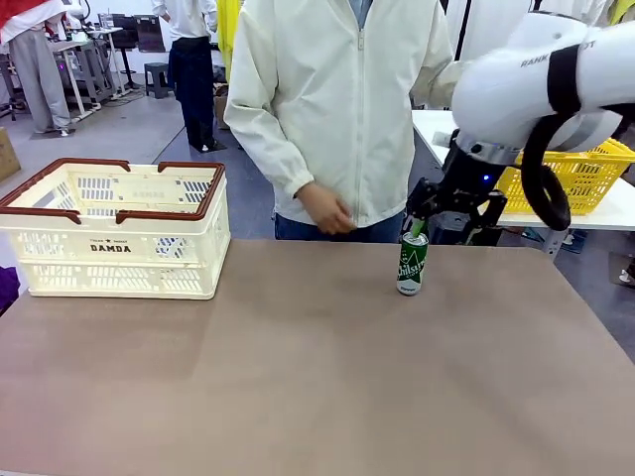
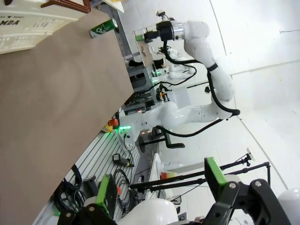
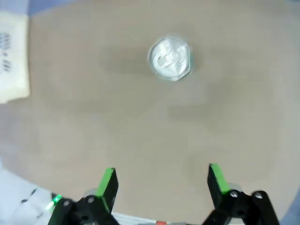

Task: Place the drinks into the Shopping basket.
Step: Pick up one drink and place it into the Shopping basket.

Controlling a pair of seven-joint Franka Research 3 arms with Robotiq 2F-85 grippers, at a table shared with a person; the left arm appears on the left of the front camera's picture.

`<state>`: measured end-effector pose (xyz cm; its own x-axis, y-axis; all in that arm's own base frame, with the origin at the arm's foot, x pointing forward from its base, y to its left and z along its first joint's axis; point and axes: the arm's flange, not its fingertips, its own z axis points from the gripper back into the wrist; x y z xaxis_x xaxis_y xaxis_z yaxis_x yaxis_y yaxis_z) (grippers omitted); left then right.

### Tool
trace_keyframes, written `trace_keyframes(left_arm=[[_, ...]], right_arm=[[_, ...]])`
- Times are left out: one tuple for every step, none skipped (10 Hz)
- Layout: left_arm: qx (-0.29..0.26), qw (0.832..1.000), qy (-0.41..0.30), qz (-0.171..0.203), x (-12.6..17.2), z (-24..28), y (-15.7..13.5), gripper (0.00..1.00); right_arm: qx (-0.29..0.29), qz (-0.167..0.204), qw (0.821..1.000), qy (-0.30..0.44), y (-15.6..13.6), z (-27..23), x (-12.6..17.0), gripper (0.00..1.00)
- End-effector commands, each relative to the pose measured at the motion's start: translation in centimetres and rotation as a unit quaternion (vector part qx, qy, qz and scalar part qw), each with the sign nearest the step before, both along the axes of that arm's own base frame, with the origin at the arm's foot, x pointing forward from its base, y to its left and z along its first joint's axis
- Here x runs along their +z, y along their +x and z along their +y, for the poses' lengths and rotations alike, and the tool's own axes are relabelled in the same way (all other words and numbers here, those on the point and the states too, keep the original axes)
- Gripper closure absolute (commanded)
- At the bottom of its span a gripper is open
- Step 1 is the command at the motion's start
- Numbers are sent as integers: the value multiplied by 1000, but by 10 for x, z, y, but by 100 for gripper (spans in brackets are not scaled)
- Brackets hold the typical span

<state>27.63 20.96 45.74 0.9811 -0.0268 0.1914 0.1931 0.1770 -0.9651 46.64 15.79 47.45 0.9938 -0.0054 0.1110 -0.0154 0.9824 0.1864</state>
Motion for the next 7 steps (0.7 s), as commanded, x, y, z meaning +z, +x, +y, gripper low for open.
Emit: trace_keyframes(left_arm=[[0, 1000, -13, -3, 3, -1, -1, 0], [0, 1000, -13, -3, 3, -1, -1, 0], [0, 1000, -13, -3, 3, -1, -1, 0], [0, 1000, -13, -3, 3, -1, -1, 0], [0, 1000, -13, -3, 3, -1, -1, 0], [0, 1000, -13, -3, 3, -1, -1, 0], [0, 1000, -13, -3, 3, -1, -1, 0]], right_arm=[[13, -36, 993, 107, -62, -85, 61, 0], [20, -30, 990, 137, -112, -138, 70, 0], [9, -24, 989, 146, -150, -173, 69, 0], [-21, -33, 986, 165, -182, -202, 61, 0], [-47, -45, 980, 189, -210, -221, 49, 0], [-53, -62, 975, 205, -230, -229, 38, 0], [-60, -76, 970, 222, -244, -236, 27, 0]])
